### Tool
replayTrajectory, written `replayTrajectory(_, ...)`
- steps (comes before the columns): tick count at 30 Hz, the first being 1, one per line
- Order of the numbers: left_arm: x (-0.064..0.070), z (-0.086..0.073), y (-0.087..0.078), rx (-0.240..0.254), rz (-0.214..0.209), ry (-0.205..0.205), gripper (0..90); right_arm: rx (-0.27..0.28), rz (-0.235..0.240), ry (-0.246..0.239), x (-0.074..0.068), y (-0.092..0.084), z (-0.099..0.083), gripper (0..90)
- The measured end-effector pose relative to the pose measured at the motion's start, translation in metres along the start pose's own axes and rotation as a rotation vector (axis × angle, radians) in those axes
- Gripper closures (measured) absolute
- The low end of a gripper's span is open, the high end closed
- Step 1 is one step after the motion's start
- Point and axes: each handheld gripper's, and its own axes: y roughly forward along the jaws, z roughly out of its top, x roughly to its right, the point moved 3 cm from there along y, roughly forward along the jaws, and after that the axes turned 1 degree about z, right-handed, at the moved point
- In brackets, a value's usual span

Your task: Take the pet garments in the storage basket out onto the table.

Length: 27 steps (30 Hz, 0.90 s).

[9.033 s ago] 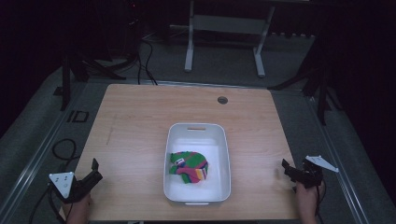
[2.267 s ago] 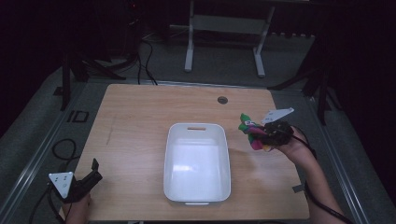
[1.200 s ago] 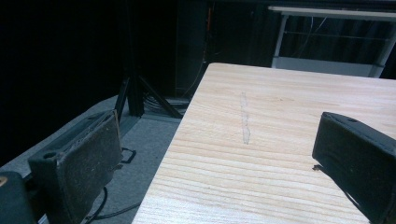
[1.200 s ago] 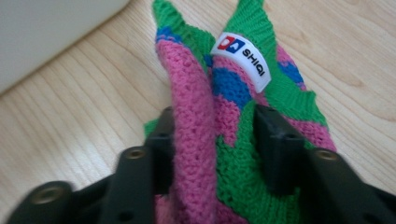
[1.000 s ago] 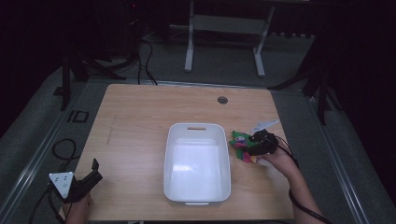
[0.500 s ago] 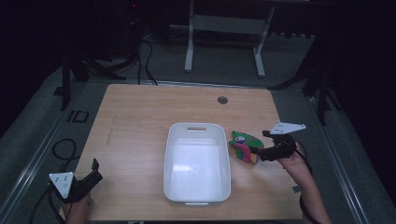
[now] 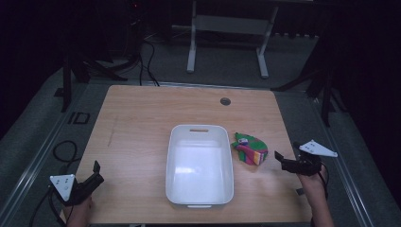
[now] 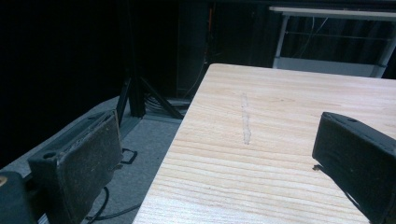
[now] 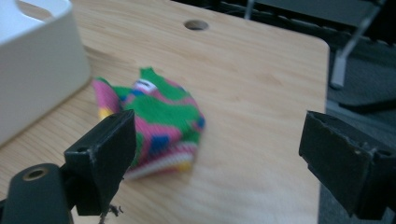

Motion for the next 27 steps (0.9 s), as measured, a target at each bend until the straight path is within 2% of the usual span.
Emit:
replayTrajectory(4,0.000,0.000,0.000,0.000,0.001,0.001,1.9,-0.035,-0.034,0.007,0.001,-0.001,-0.022,11.2)
replayTrajectory(7,0.000,0.000,0.000,0.002,0.001,0.001,1.9,-0.043,-0.058,0.034,0.001,-0.002,-0.035,11.2)
replayTrajectory(12,0.000,0.000,0.000,0.001,-0.002,-0.001,1.9,0.005,-0.135,0.065,0.000,-0.009,-0.050,11.2)
replayTrajectory(15,0.000,0.000,0.000,0.002,0.000,-0.002,1.9,0.037,-0.190,0.069,0.000,-0.016,-0.055,11.5)
replayTrajectory(20,0.000,0.000,0.000,0.001,-0.001,0.001,1.9,0.072,-0.225,0.099,-0.001,-0.022,-0.067,11.5)
replayTrajectory(24,0.000,0.000,0.000,-0.001,-0.002,0.001,1.9,0.092,-0.208,0.147,0.000,-0.023,-0.074,11.5)
replayTrajectory(27,0.000,0.000,0.000,-0.003,-0.003,0.000,1.8,0.102,-0.230,0.162,0.002,-0.024,-0.075,11.5)
